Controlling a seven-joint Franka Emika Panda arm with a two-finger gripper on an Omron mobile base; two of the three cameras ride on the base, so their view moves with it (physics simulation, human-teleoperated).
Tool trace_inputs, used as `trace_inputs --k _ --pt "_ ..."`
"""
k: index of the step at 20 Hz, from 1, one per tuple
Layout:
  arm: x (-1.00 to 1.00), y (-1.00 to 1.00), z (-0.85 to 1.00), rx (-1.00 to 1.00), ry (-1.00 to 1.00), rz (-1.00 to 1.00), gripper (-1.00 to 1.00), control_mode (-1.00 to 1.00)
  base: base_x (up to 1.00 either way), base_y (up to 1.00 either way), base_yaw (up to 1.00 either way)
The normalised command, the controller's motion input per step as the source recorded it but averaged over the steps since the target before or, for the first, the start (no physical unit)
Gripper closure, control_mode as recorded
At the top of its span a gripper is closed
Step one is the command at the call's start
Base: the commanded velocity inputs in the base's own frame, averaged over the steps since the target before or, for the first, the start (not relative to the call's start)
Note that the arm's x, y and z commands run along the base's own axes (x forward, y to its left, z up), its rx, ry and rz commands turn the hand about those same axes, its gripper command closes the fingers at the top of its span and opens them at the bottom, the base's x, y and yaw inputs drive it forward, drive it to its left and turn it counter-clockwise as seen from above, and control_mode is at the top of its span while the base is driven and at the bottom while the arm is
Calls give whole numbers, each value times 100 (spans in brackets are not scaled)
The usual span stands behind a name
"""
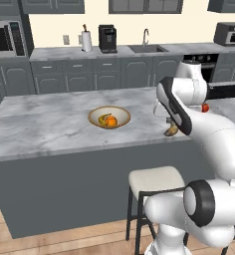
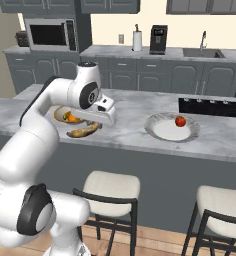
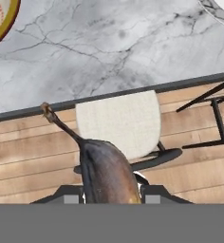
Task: Take the fruits from the plate on the dining counter and place two fruits in each bowl.
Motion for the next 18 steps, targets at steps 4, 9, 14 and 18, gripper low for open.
trace_inputs --k 4,9,14,18 --pt "0 0 0 0 0 0 100 100 -3 -1 0" --pt "0 0 0 0 0 0 100 100 -33 -72 -6" --pt "0 0 0 0 0 0 100 100 -6 -100 -2" --pt "0 0 0 0 0 0 100 100 0 -100 0"
